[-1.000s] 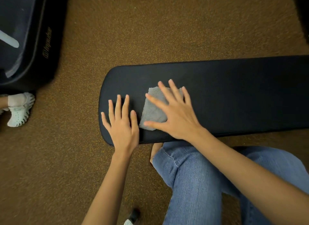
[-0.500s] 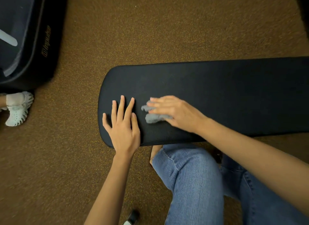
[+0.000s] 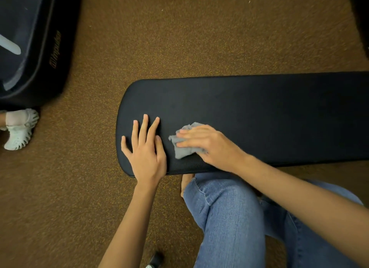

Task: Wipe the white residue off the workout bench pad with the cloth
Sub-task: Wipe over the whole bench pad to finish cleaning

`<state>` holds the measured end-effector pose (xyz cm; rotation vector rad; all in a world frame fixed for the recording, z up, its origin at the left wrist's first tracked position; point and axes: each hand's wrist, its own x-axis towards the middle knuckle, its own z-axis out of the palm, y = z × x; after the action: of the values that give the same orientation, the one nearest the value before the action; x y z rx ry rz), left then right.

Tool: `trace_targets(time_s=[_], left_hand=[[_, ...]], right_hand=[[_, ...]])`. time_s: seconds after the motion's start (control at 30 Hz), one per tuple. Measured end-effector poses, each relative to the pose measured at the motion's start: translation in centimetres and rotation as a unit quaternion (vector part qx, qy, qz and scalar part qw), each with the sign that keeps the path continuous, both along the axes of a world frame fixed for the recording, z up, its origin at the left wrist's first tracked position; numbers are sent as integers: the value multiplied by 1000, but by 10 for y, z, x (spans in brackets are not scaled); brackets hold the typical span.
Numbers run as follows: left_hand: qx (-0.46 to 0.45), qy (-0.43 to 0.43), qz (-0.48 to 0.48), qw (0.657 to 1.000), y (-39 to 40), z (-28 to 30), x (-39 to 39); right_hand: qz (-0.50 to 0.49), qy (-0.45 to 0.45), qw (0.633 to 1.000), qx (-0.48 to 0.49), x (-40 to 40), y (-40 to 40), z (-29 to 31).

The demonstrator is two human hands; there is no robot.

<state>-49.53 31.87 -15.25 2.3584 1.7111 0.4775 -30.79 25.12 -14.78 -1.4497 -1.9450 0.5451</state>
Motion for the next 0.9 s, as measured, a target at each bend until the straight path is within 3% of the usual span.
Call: trace_targets(time_s=[0.13,0.33,0.53,0.63,0.77,0.9], left_hand=[[-5,-1,-2,1000,0,1,0],[-2,-1,3,1000,-1,1,1],[1,-6,4,1000,-1,0,1],[3,-3,5,1000,0,0,2],[6,1,7,1000,0,0,2],[8,4,12,1000,0,0,3]], right_hand=[[-15,-96,993,64,39,34,1],[-282,-83,956,22,81,81,4],[-115,-92,988,43,34,51,14],[-170,-125,977,35,66,77,16],[-283,-104,953,2,75,102,13],[-187,-81,979,20,25,77,14]])
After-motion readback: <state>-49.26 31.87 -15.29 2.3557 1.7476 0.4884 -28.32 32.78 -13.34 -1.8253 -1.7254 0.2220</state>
